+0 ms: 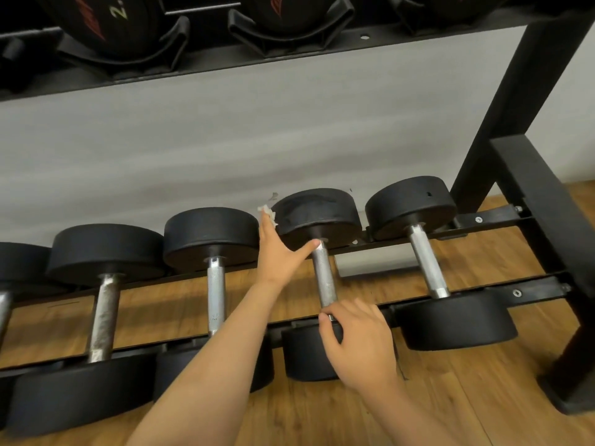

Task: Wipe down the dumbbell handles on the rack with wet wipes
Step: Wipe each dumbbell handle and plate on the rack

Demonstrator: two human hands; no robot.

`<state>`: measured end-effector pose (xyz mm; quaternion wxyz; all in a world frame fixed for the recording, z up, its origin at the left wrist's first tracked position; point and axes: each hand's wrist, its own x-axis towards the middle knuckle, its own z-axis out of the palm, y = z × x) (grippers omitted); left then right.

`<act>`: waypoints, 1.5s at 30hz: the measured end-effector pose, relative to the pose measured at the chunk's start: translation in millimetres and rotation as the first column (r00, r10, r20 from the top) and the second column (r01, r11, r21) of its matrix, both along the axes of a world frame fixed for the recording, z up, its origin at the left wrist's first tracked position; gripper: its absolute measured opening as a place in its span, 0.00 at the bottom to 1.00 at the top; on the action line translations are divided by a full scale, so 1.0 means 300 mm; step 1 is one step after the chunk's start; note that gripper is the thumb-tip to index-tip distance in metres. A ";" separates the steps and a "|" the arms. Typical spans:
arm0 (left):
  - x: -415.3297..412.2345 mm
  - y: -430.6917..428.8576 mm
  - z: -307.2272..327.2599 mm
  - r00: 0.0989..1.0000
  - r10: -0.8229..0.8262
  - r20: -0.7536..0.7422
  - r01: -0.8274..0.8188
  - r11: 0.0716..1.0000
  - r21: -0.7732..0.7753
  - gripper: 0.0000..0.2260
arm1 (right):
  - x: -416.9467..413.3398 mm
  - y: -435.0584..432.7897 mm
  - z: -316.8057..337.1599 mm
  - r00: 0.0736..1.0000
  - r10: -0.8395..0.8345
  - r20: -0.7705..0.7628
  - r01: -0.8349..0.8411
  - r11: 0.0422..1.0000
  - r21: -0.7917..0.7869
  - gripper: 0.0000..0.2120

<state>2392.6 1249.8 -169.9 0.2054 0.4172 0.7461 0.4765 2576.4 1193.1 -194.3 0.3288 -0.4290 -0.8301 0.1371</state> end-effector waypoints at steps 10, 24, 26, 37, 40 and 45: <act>-0.066 0.034 -0.055 0.882 0.108 0.459 -0.036 0.986 -0.163 0.38 | -0.001 0.007 -0.003 1.000 0.025 0.008 -0.025 1.000 0.002 0.16; 0.150 -0.162 0.178 0.996 0.083 0.019 -0.085 0.973 0.216 0.13 | 0.030 0.005 0.092 0.992 0.097 -0.076 -0.117 0.935 -0.335 0.12; 0.209 -0.176 0.207 0.999 -0.031 -0.034 0.038 0.978 0.203 0.13 | 0.051 0.021 0.170 0.918 0.001 -0.395 -0.212 0.845 -0.490 0.16; 0.544 -0.129 0.212 0.928 -0.352 0.126 0.321 0.923 0.212 0.15 | 0.193 0.155 0.330 0.786 -0.164 -0.596 -0.206 0.839 -0.503 0.18; 0.555 -0.090 0.182 0.952 -0.238 0.193 0.187 0.950 0.251 0.11 | 0.228 0.220 0.335 0.800 -0.160 -0.579 -0.209 0.829 -0.518 0.18; 0.562 0.003 0.162 0.979 -0.075 0.192 0.010 0.948 0.319 0.06 | 0.273 0.330 0.328 0.839 -0.035 -0.544 -0.299 0.804 -0.514 0.16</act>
